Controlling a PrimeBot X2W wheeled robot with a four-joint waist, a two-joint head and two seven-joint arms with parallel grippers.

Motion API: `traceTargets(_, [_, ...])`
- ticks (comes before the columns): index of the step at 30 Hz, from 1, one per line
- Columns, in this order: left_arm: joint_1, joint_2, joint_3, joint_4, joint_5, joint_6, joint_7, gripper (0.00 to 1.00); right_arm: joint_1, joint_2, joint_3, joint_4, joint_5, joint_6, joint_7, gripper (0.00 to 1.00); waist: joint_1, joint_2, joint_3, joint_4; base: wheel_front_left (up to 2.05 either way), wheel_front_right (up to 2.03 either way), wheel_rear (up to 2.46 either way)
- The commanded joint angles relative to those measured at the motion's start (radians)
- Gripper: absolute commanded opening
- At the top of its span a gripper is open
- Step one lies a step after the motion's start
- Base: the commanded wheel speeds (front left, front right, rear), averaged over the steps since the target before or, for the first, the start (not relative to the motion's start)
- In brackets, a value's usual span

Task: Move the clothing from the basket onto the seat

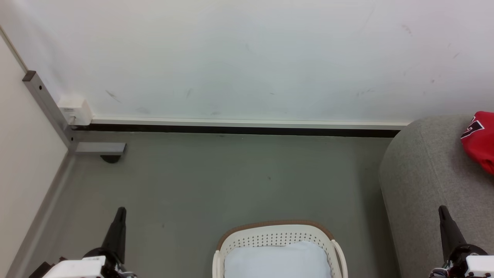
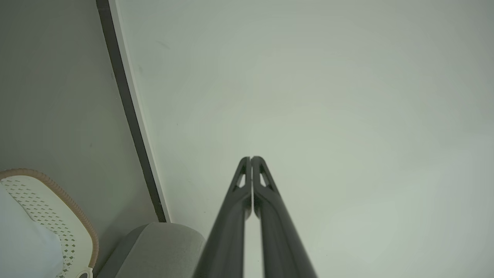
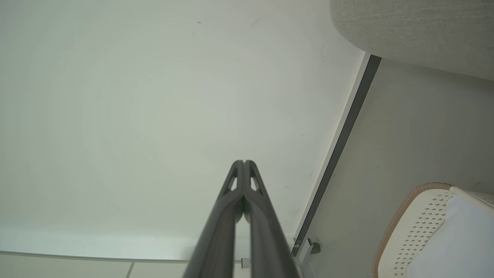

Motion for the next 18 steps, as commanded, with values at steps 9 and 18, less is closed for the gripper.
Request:
traceTargets(9, [-0.009, 0.007, 0.002, -0.003, -0.013, -0.005, 0.004, 0.0, -0.012, 0.002, -0.005, -0.005, -0.005, -0.002, 0.0, 0.0, 0.0, 0.0, 0.0, 0.0, 0.0, 0.0, 0.0])
traceTargets(18, [-0.009, 0.007, 0.002, -0.003, -0.013, -0.005, 0.004, 0.0, -0.012, 0.003, -0.006, -0.005, -0.006, -0.002, 0.0, 0.0, 0.0, 0.0, 0.0, 0.0, 0.0, 0.0, 0.0])
